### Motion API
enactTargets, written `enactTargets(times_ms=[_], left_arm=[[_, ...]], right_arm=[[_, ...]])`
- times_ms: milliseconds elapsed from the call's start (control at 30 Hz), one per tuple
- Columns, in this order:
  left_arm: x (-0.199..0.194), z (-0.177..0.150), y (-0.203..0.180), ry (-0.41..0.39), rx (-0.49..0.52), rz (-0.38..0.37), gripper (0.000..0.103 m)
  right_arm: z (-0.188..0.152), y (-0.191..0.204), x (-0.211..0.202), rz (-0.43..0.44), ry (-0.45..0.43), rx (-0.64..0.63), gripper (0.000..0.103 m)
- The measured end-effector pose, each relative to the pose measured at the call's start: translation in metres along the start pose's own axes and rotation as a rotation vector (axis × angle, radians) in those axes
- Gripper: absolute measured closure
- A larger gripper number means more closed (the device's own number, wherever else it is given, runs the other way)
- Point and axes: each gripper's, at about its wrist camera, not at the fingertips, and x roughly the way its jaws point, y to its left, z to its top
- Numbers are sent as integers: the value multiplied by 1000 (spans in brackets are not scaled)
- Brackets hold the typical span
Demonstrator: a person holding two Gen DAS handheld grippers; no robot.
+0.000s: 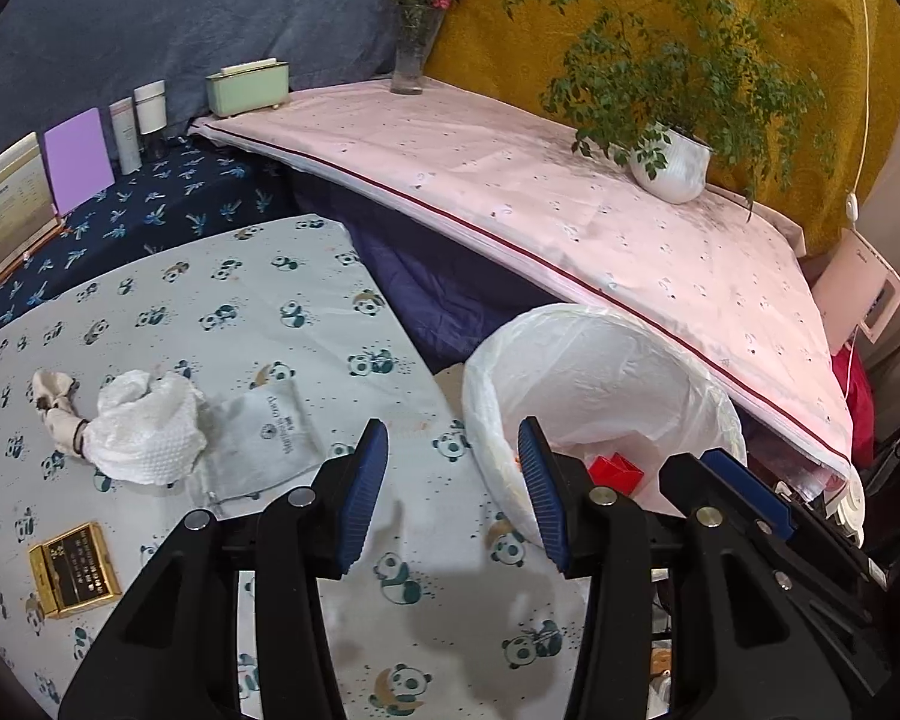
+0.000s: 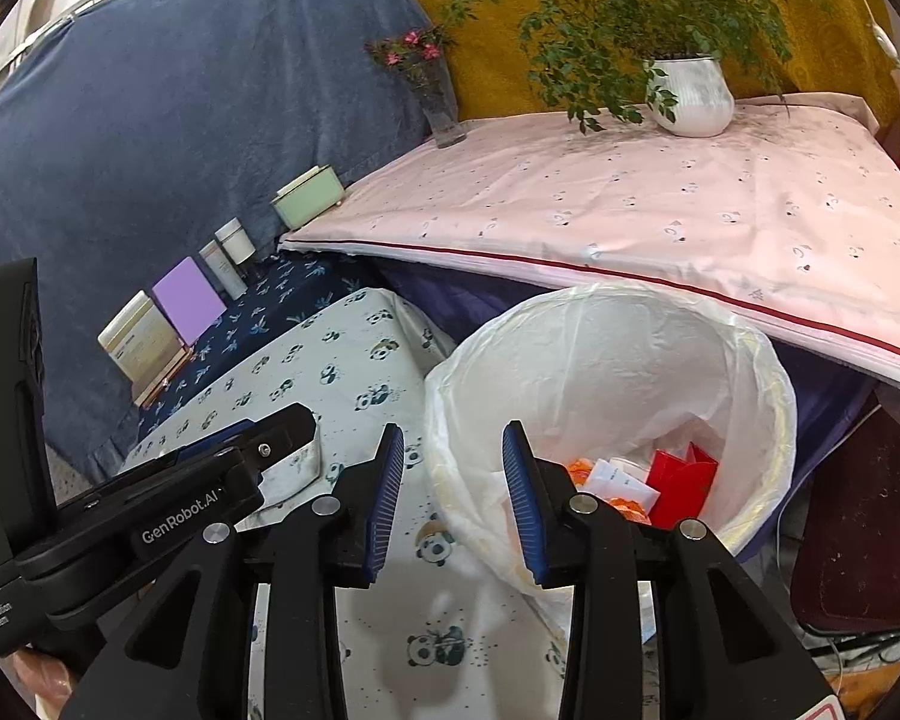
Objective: Collect trash
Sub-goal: 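Move both grippers back over the table toward the remaining items, then grasp the gold cigarette box with the left gripper while the right grasps the white tissue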
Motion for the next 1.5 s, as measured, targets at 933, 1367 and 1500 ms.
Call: enactTargets(times_ms=[933, 1367, 1500], left_arm=[[-39, -31, 127, -30, -107, 143, 43], [-40, -78, 199, 5, 2, 223, 16], [-33, -92, 216, 40, 62, 173, 13]], right_arm=[[-26, 113, 33, 101, 82, -166, 62], [-54, 161, 65, 139, 166, -218, 61], [-62, 171, 78, 146, 194, -226, 61]])
